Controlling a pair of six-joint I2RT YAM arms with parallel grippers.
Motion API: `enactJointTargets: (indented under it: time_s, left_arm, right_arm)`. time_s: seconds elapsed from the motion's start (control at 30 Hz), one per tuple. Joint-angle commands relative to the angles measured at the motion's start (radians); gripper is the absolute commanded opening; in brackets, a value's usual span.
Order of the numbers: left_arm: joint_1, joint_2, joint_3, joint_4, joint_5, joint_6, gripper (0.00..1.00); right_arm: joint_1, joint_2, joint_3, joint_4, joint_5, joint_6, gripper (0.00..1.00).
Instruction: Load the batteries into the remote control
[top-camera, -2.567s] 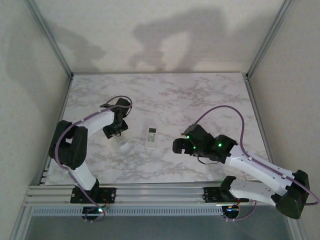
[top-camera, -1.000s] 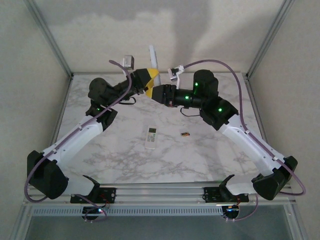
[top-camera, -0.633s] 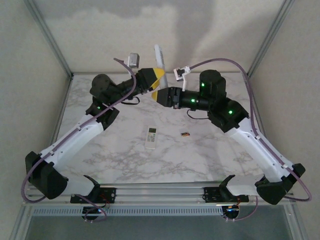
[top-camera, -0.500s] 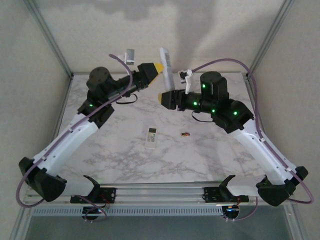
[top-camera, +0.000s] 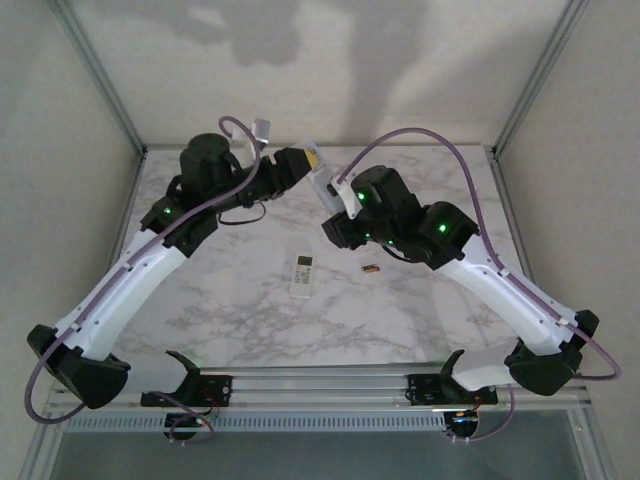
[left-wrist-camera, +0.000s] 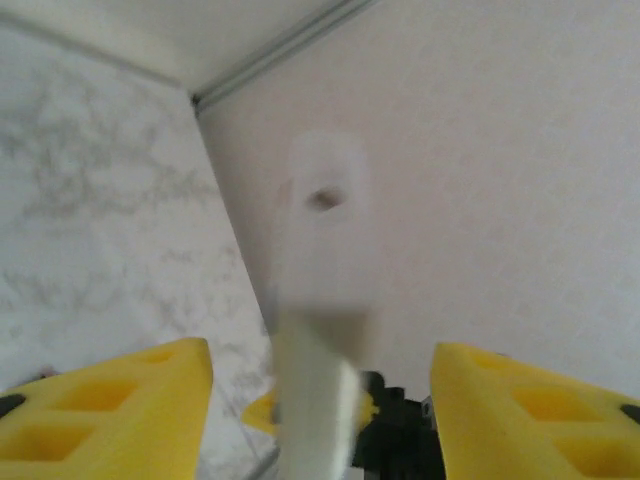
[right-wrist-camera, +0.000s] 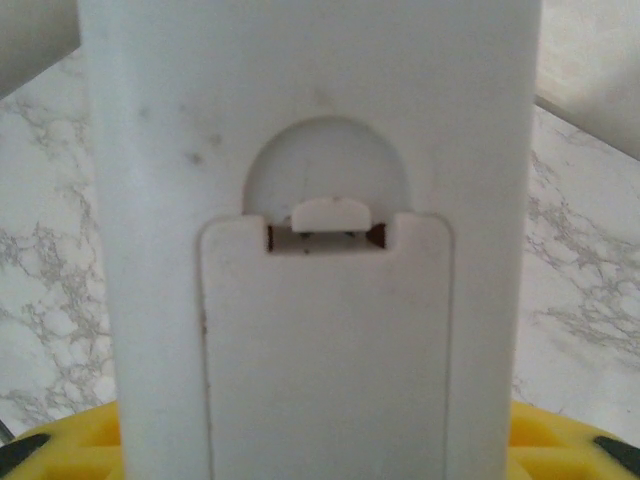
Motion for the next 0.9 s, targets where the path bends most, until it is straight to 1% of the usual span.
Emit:
enactJointTargets:
  time_s: [0.0, 0.07, 0.1, 0.2, 0.23, 0.27, 0.3, 0.33, 0.37, 0.4, 0.43, 0.47, 0.5, 0.57, 0.6, 0.63, 0.67, 0.73, 0.8, 0.87]
  left_arm:
    - [-0.006, -0.002, -0.061, 0.106, 0.087, -0.073, 0.49]
    - [-0.008, -0.004, -0.1, 0.164, 0.113, -0.102, 0.4]
    - [-0.01, -0.006, -0.116, 0.185, 0.117, -0.109, 0.34]
    - [-0.011, -0.025, -0.138, 0.225, 0.104, -0.065, 0.04]
    - [-0.012, -0.036, -0.142, 0.233, 0.09, -0.028, 0.0]
    - [-0.012, -0.047, -0.142, 0.229, 0.071, 0.016, 0.0]
    - [-0.012, -0.059, -0.137, 0.21, 0.034, 0.08, 0.0]
    - [-0.011, -0.066, -0.129, 0.188, -0.003, 0.149, 0.0]
    - [-0.014, -0.08, -0.124, 0.163, -0.051, 0.239, 0.0]
    - [-0.015, -0.093, -0.132, 0.15, -0.105, 0.33, 0.0]
    - [-0.016, -0.104, -0.15, 0.162, -0.141, 0.387, 0.0]
    - [-0.019, -0.121, -0.183, 0.194, -0.162, 0.439, 0.0]
    - [-0.019, -0.135, -0.217, 0.242, -0.165, 0.461, 0.0]
    - [-0.025, -0.153, -0.276, 0.339, -0.151, 0.472, 0.0]
    - [-0.031, -0.156, -0.294, 0.374, -0.148, 0.469, 0.0]
    - [-0.036, -0.157, -0.303, 0.396, -0.144, 0.468, 0.0]
    - [-0.044, -0.156, -0.305, 0.411, -0.139, 0.47, 0.0]
    - [-0.059, -0.147, -0.299, 0.409, -0.141, 0.479, 0.0]
    - [-0.068, -0.139, -0.293, 0.4, -0.15, 0.484, 0.0]
    - [-0.073, -0.133, -0.293, 0.398, -0.158, 0.483, 0.0]
  right_arm:
    - [0.019, 0.007, 0.021, 0.013, 0.017, -0.029, 0.21]
    - [0.028, 0.009, 0.012, 0.022, 0.004, -0.033, 0.21]
    - [0.033, 0.011, 0.01, 0.024, -0.005, -0.035, 0.21]
    - [0.042, 0.008, 0.006, 0.03, -0.048, -0.025, 0.23]
    - [0.041, -0.001, 0.006, 0.037, -0.056, 0.001, 0.27]
    - [0.042, -0.013, 0.007, 0.043, -0.05, 0.04, 0.35]
    - [0.04, -0.033, 0.01, 0.054, -0.03, 0.113, 0.51]
    - [0.036, -0.056, 0.012, 0.063, -0.011, 0.193, 0.65]
    - [0.026, -0.082, 0.019, 0.065, -0.009, 0.303, 0.78]
    - [0.011, -0.114, 0.025, 0.065, -0.016, 0.427, 0.88]
    - [-0.008, -0.145, 0.013, 0.076, -0.031, 0.54, 0.93]
    - [-0.033, -0.185, -0.025, 0.101, -0.049, 0.7, 0.97]
    - [-0.059, -0.225, -0.087, 0.136, -0.078, 0.875, 0.98]
    - [-0.094, -0.284, -0.23, 0.276, -0.184, 1.128, 0.98]
    - [-0.102, -0.294, -0.277, 0.323, -0.226, 1.226, 0.99]
    - [-0.104, -0.291, -0.292, 0.324, -0.245, 1.283, 0.99]
    - [-0.104, -0.28, -0.303, 0.327, -0.265, 1.313, 0.99]
    - [-0.104, -0.256, -0.304, 0.337, -0.299, 1.321, 0.99]
    - [-0.103, -0.232, -0.301, 0.377, -0.332, 1.302, 0.98]
    - [-0.098, -0.209, -0.29, 0.385, -0.336, 1.285, 0.97]
